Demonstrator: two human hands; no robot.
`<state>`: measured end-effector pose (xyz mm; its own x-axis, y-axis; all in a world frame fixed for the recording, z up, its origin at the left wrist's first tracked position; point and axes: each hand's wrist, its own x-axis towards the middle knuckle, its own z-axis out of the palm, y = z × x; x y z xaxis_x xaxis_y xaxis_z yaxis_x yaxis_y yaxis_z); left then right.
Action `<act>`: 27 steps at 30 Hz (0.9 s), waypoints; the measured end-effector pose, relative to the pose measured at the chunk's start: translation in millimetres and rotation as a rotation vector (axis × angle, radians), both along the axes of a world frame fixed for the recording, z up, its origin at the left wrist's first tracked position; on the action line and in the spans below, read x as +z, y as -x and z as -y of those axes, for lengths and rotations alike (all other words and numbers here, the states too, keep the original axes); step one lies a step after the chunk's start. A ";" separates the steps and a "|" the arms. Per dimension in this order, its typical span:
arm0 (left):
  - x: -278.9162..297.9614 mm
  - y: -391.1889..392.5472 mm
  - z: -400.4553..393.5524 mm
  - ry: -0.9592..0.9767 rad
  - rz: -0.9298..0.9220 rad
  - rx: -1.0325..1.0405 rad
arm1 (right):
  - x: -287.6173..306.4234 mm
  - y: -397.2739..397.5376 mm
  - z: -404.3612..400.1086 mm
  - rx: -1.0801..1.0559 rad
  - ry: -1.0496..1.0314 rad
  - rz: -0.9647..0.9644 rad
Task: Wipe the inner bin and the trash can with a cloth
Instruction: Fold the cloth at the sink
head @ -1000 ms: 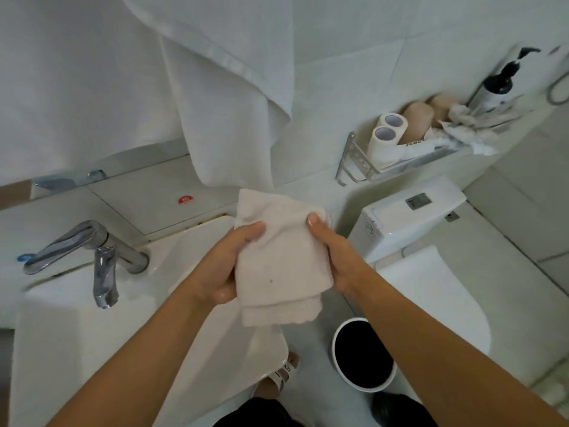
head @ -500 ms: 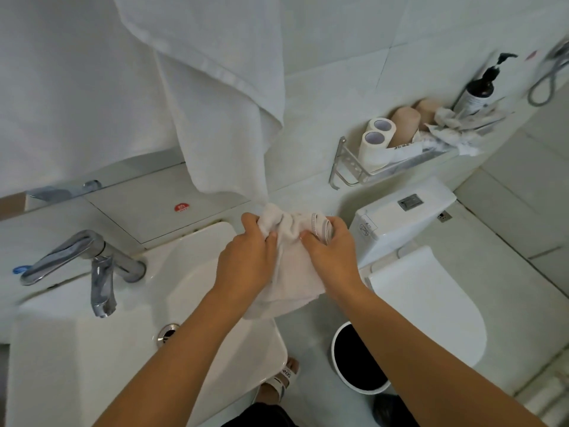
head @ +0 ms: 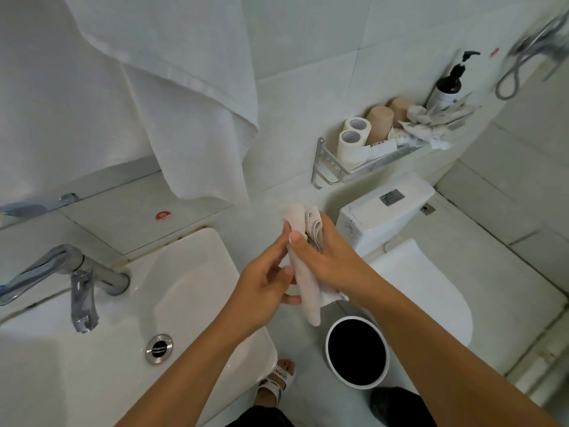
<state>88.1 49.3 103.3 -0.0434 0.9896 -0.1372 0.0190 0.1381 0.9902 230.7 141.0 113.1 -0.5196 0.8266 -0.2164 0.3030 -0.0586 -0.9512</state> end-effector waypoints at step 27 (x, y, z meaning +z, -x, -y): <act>-90.1 -285.6 -64.2 -0.178 -0.051 -0.677 | -61.5 -282.0 84.8 -0.880 0.014 0.095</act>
